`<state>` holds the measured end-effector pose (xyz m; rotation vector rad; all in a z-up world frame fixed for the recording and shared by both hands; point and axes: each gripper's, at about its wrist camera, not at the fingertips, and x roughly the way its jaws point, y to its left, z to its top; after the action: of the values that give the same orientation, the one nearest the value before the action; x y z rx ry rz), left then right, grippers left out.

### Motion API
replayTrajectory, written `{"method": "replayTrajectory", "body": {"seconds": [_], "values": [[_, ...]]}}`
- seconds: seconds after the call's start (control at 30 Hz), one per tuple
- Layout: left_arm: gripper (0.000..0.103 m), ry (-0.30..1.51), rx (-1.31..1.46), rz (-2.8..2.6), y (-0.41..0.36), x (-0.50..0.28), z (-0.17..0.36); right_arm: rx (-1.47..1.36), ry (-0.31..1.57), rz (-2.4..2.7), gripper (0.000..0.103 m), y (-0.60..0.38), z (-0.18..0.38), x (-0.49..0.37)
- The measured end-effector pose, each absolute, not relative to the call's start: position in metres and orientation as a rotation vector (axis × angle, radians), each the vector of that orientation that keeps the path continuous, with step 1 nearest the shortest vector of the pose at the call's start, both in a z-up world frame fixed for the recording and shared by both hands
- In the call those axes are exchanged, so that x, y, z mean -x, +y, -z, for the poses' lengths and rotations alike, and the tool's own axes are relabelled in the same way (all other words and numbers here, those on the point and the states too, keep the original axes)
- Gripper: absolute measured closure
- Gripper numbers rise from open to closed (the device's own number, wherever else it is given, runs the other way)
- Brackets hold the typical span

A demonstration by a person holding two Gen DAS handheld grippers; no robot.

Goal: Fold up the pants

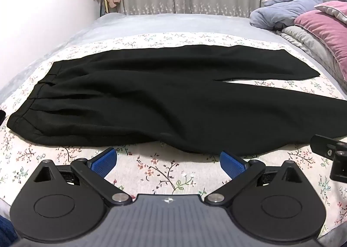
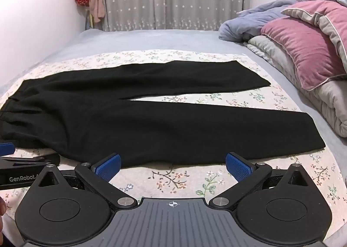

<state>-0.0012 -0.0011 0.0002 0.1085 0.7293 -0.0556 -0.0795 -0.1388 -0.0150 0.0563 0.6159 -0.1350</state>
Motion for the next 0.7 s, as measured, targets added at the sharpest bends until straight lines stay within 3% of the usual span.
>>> {"method": "replayTrajectory", "body": {"seconds": [0.7], "values": [[0.0,0.78,-0.11,-0.019,0.003,0.001,0.002,-0.01,0.648,0.141,0.0,-0.131,0.019,0.076]]}}
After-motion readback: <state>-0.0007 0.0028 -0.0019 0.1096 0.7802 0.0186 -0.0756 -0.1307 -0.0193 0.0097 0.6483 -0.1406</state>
